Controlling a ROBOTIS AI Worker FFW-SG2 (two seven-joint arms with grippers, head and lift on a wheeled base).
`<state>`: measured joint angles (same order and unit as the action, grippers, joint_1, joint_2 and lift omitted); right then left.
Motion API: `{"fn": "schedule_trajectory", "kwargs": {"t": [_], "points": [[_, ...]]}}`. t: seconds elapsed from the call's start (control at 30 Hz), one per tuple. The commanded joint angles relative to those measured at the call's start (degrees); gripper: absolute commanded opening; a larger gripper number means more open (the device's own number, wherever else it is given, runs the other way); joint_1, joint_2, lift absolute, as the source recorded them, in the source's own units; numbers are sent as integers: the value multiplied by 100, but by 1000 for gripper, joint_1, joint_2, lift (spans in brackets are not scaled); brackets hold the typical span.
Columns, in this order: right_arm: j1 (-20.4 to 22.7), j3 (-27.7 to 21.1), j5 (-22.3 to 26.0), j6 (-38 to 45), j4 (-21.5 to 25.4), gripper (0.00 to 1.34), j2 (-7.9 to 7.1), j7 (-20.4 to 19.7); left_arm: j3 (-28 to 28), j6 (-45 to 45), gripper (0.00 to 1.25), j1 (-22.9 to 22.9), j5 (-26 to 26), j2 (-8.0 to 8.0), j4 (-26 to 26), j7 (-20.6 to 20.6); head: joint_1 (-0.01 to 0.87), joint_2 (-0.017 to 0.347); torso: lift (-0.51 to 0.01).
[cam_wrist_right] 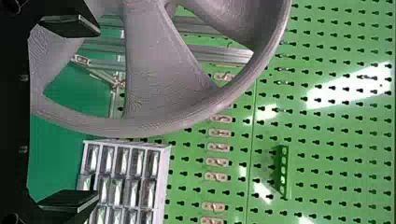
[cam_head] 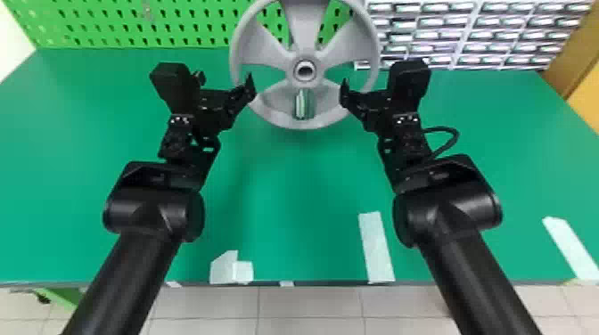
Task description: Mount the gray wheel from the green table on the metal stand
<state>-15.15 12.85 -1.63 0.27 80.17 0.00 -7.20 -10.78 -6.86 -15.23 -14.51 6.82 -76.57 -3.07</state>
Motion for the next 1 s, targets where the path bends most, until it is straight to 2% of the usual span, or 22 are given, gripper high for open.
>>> {"fn": "schedule_trajectory", "kwargs": {"t": [0.0, 0.4, 0.77, 0.97], "points": [[196, -29, 49, 0, 218, 1253, 5, 0, 85, 62, 1066, 222, 1, 30, -297, 0, 868, 52, -93], [539, -125, 84, 0, 552, 1252, -9, 0, 340, 273, 1066, 723, 9, 56, -938, -9, 868, 52, -93], [733, -169, 163, -264, 640, 1250, -53, 8, 656, 361, 1066, 1136, 168, 56, -1316, -211, 868, 52, -93], [785, -248, 172, -405, 640, 1255, -62, 211, 841, 396, 1071, 1241, 194, 56, -1413, -448, 868, 52, -93]]}}
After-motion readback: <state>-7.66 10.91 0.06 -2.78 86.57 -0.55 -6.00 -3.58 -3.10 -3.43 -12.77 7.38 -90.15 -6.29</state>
